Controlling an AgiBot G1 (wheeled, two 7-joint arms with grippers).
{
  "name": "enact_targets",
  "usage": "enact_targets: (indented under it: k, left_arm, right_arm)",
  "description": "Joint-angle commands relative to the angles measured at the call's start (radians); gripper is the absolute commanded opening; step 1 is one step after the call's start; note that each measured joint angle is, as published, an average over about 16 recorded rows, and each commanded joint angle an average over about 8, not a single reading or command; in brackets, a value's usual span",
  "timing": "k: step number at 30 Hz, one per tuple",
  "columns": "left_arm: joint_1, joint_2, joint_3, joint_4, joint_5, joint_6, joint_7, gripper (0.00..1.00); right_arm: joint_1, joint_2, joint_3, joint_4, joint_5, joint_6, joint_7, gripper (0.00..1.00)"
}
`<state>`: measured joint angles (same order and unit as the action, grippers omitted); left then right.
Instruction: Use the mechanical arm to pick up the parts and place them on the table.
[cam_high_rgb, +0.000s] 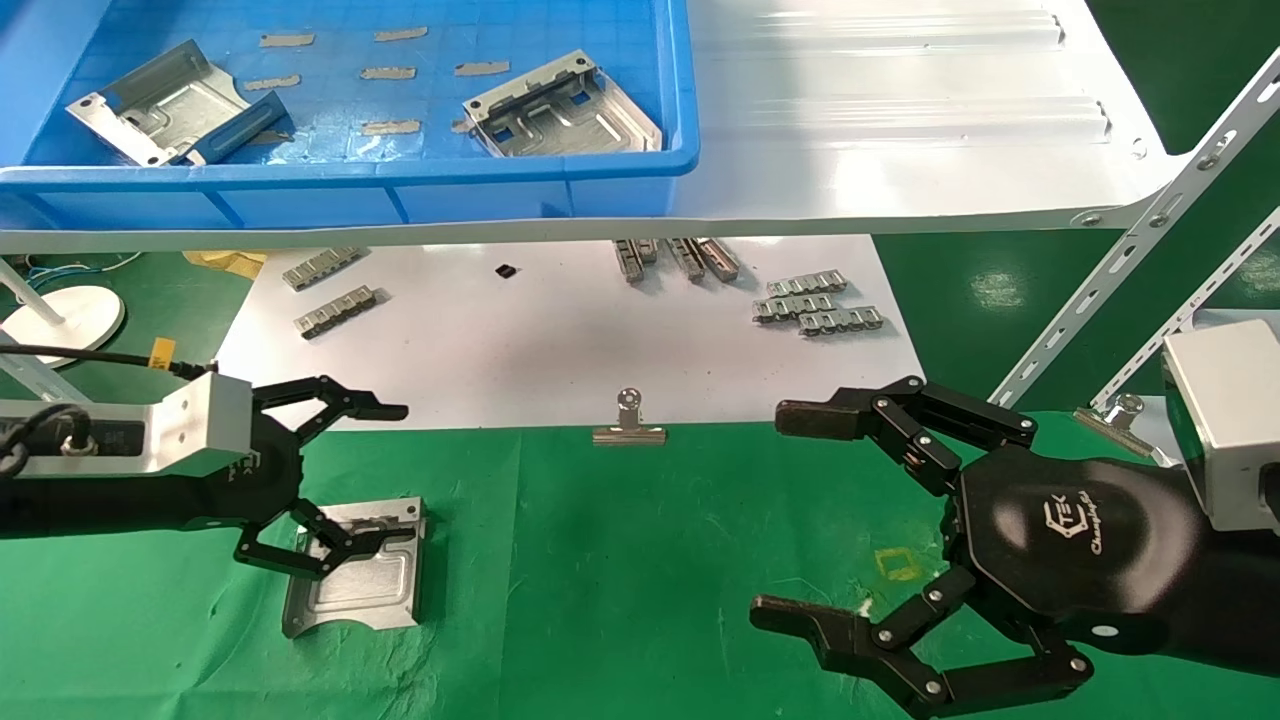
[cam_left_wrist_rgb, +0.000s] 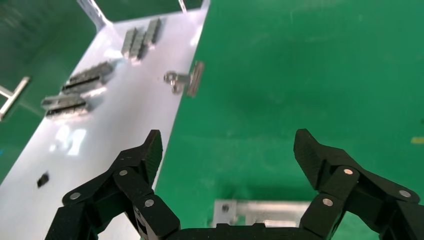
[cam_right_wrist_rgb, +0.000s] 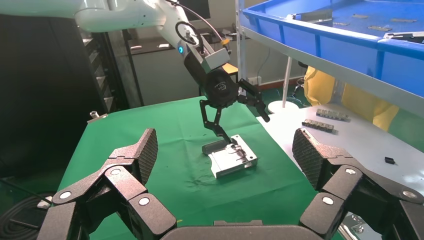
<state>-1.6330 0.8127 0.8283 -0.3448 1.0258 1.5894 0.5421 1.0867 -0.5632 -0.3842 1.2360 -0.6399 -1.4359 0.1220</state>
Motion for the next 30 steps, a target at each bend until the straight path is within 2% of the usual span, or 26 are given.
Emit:
enact_targets:
  k: [1, 30]
  left_arm:
    - [0.02, -0.007, -0.02, -0.034, -0.011, -0.003, -0.027, 1.0]
    - [0.326, -0.118, -0.32, -0.548, -0.172, -0.055, -0.426, 1.0]
  right_arm:
    - [0.0, 0.0, 0.0, 0.0, 0.0, 0.0, 0.0, 1.0]
    - [0.0, 0.0, 0.0, 0.0, 0.0, 0.0, 0.0, 1.0]
